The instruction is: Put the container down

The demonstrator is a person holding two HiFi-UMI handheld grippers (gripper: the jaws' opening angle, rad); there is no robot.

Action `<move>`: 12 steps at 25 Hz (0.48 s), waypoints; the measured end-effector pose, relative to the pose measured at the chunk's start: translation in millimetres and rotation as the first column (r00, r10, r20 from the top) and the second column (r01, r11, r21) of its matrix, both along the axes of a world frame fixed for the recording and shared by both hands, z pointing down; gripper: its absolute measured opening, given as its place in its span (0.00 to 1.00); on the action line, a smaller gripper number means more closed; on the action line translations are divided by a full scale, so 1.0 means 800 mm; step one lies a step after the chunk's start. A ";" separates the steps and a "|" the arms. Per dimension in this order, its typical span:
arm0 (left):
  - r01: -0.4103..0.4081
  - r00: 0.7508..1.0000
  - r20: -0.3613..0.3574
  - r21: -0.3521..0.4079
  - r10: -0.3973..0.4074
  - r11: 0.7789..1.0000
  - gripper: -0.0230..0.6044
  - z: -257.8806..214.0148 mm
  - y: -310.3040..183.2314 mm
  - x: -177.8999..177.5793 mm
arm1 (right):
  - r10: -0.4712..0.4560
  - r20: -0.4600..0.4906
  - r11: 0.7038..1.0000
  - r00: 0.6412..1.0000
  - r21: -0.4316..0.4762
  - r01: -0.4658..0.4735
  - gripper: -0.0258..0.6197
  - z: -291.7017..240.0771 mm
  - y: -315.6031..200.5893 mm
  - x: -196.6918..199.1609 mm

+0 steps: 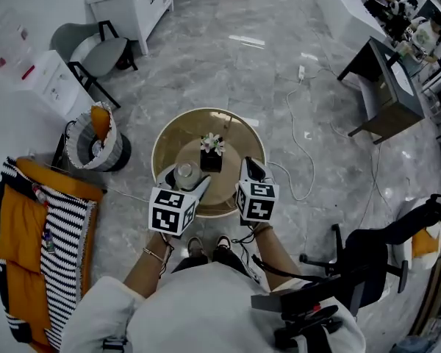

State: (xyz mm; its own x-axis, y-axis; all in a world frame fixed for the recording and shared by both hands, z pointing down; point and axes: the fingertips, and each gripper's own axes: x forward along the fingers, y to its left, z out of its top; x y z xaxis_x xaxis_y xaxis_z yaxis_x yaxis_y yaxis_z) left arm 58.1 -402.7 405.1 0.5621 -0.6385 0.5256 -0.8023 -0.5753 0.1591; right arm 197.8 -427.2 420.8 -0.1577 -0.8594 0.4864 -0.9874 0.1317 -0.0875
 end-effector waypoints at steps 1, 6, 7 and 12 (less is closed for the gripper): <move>0.001 1.000 0.001 -0.010 -0.001 1.000 0.57 0.006 0.000 0.001 | -0.002 -0.002 1.000 1.000 -0.007 0.002 0.08 0.004 -0.002 0.002; 0.019 1.000 0.001 -0.044 -0.019 0.999 0.57 0.030 -0.015 0.008 | -0.017 -0.010 0.999 1.000 -0.030 0.017 0.08 0.019 -0.023 0.013; 0.025 1.000 0.001 -0.056 -0.025 0.998 0.57 0.037 -0.012 0.009 | -0.023 -0.010 0.999 1.000 -0.043 0.022 0.08 0.027 -0.021 0.014; 0.049 0.999 0.006 -0.112 -0.048 0.992 0.57 0.091 -0.001 0.008 | -0.048 0.001 0.993 0.999 -0.110 0.048 0.08 0.081 -0.010 0.011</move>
State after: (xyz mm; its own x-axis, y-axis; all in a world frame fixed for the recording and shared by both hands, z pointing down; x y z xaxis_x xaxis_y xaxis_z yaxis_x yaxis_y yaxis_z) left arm 64.5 -403.2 478.0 0.5297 -0.6020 0.5975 -0.8296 -0.5142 0.2175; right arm 206.7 -435.5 486.0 -0.1968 -0.7924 0.5774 -0.9803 0.1689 -0.1023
